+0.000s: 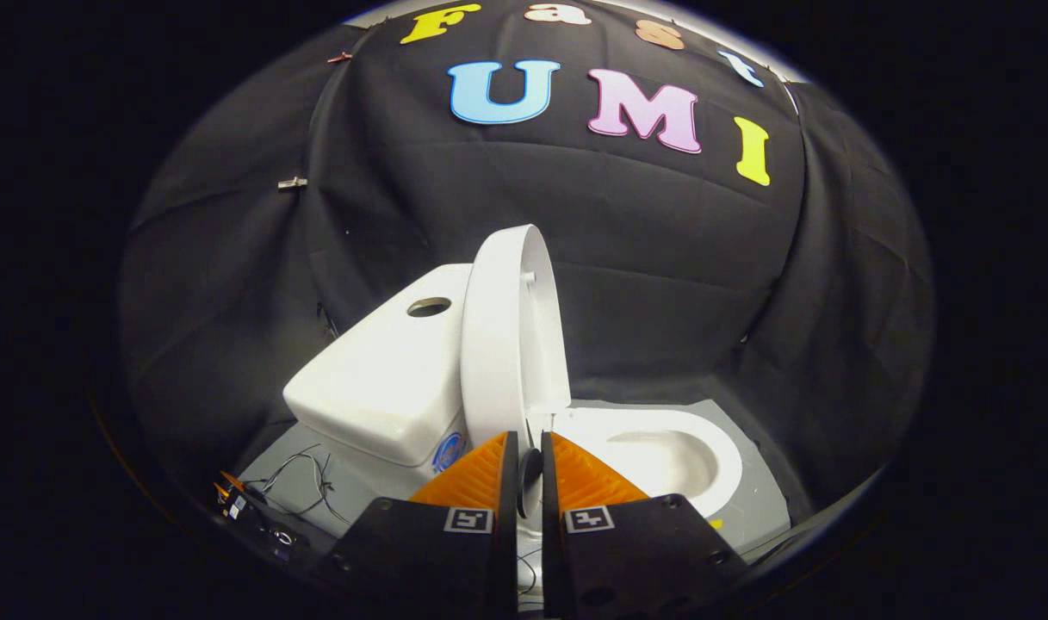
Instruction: Open the toilet lid.
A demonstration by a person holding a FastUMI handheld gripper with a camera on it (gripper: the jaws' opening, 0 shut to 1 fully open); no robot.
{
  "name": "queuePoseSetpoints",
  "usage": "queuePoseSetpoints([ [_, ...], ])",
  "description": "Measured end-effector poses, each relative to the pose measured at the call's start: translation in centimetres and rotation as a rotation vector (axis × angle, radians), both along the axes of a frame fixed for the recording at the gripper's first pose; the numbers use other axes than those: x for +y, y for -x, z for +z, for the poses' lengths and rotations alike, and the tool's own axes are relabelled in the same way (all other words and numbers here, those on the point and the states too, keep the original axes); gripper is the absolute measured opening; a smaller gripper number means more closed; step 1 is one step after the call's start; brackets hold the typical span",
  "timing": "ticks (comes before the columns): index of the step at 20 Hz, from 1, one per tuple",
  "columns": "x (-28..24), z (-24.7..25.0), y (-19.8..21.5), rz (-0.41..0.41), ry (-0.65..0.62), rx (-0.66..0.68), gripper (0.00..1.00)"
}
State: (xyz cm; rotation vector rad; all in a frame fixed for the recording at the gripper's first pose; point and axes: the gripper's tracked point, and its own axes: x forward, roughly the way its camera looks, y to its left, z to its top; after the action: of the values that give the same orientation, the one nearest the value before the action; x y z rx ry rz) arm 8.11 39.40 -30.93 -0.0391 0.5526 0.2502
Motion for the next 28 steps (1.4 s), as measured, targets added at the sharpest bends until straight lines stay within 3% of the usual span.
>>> queuePoseSetpoints([
  [18,1.0,-0.2,0.5,0.019,0.018,-0.01,0.16],
  [20,1.5,0.2,0.7,0.044,-0.008,-0.015,0.23],
  [25,1.2,0.5,1.1,0.067,0.02,-0.024,0.99],
  [28,0.3,1.6,1.2,0.063,0.019,-0.045,0.99],
])
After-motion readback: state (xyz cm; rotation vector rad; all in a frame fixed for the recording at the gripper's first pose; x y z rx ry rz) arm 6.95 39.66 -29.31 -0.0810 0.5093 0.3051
